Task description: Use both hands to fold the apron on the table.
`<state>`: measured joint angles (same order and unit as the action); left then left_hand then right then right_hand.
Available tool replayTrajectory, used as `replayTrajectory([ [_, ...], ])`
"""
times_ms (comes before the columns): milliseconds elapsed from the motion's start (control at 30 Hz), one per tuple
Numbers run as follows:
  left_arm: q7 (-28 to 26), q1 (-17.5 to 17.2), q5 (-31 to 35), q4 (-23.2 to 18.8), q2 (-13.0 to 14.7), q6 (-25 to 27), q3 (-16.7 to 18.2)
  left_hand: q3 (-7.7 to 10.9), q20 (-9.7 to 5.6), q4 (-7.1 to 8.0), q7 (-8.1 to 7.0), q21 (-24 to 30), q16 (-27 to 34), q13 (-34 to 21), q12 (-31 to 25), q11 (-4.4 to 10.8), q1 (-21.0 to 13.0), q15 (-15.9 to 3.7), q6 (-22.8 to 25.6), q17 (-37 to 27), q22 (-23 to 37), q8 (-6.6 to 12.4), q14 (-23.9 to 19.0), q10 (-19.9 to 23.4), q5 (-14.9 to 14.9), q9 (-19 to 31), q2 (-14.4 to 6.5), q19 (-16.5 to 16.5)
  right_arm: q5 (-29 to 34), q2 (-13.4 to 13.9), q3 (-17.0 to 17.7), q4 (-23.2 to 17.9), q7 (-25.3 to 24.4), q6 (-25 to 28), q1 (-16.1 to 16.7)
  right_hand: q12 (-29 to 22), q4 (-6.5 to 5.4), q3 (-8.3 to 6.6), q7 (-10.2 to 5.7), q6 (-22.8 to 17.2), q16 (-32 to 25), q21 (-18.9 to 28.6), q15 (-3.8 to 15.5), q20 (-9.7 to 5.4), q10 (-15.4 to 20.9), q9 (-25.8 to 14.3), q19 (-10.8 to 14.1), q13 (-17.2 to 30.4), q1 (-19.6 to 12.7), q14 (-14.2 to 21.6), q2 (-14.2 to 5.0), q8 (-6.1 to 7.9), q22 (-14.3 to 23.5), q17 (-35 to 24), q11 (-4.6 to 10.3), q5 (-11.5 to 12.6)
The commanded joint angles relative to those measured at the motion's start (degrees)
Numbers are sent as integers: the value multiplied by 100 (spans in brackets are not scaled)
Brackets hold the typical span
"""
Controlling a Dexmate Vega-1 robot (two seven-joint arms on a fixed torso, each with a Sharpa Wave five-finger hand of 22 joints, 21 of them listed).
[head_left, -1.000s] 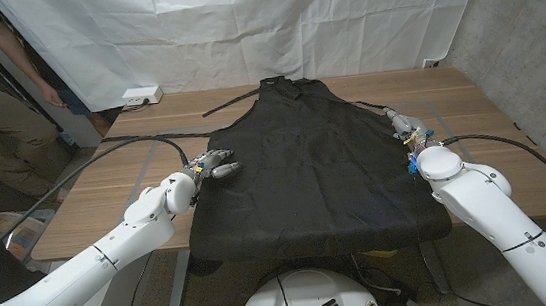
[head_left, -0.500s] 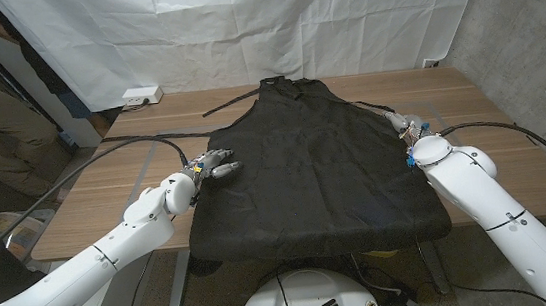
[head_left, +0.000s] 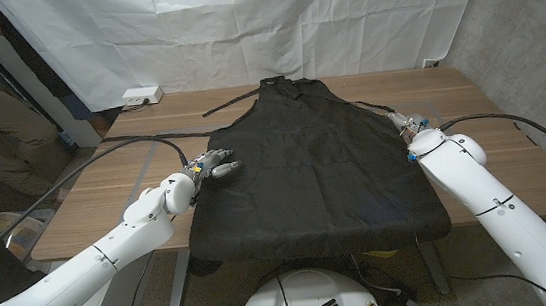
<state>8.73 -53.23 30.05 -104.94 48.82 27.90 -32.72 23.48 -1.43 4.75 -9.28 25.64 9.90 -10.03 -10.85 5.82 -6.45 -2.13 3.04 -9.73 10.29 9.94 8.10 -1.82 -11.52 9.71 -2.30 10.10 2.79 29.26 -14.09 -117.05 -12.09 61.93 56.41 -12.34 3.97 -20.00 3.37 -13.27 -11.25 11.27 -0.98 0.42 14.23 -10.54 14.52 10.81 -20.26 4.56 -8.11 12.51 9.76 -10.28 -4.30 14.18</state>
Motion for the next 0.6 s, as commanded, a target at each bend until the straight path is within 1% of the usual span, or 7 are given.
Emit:
replayTrajectory([
  [33,39,84,-41,106,-20,-34,-29,-2,-26,9,7,32,49,-28,-23,3,-44,-317,-30,-15,27,27,38,-17,-56,23,-22,27,169,-32,-128,257,230,458,-315,-29,10,-1,14,-101,-20,33,5,-18,74,-26,53,18,-25,34,-8,35,8,-18,-25,-24],
  [167,34,90,-53,126,-35,-27,-34,-4,-26,11,9,28,48,-28,-20,7,-38,-314,-40,-14,27,25,41,-25,-60,23,-25,24,172,-41,-126,299,305,522,-364,-29,6,0,9,-106,-22,33,8,-18,99,-27,65,19,-12,50,-5,27,8,-22,-32,-35],
  [267,41,92,-52,130,-41,-7,-41,-7,-28,13,9,24,48,-28,-19,15,-33,-314,-46,-14,27,24,42,-30,-63,23,-29,22,175,-44,-144,334,356,554,-411,-41,-7,-2,62,-183,-75,89,6,-9,195,-30,251,22,20,239,-8,29,11,-29,-60,-63],
  [333,35,86,-65,131,-47,-9,-37,-8,-31,14,14,21,48,-28,-20,16,-30,-317,-54,-13,27,22,42,-28,-65,23,-31,22,171,-37,-165,363,402,597,-456,-59,-18,-10,88,-312,-125,124,-12,-5,310,-33,397,24,47,438,-14,52,14,-38,-74,-85],
  [533,14,70,-71,118,-59,0,-35,-13,-27,16,22,12,47,-28,-17,12,-21,-326,-69,-13,27,20,48,-39,-71,23,-36,20,149,-27,-182,420,508,636,-530,-85,-12,-26,111,-443,-128,114,-14,-3,433,-34,419,27,50,517,-16,80,15,-39,-131,-97],
  [567,9,68,-65,115,-59,5,-38,-14,-27,17,28,9,47,-28,-17,16,-18,-321,-77,-12,27,18,49,-39,-73,23,-38,20,148,-22,-188,425,521,640,-537,-99,-17,-28,119,-485,-148,111,-25,6,492,-34,430,28,61,595,-17,86,16,-42,-137,-102],
  [600,16,70,-62,113,-58,10,-41,-15,-29,17,29,8,47,-28,-17,15,-16,-323,-78,-12,27,18,50,-41,-74,23,-39,18,134,-28,-174,425,539,638,-537,-104,-16,-34,112,-530,-152,128,-11,14,531,-34,494,28,64,641,-15,92,16,-42,-144,-106],
])
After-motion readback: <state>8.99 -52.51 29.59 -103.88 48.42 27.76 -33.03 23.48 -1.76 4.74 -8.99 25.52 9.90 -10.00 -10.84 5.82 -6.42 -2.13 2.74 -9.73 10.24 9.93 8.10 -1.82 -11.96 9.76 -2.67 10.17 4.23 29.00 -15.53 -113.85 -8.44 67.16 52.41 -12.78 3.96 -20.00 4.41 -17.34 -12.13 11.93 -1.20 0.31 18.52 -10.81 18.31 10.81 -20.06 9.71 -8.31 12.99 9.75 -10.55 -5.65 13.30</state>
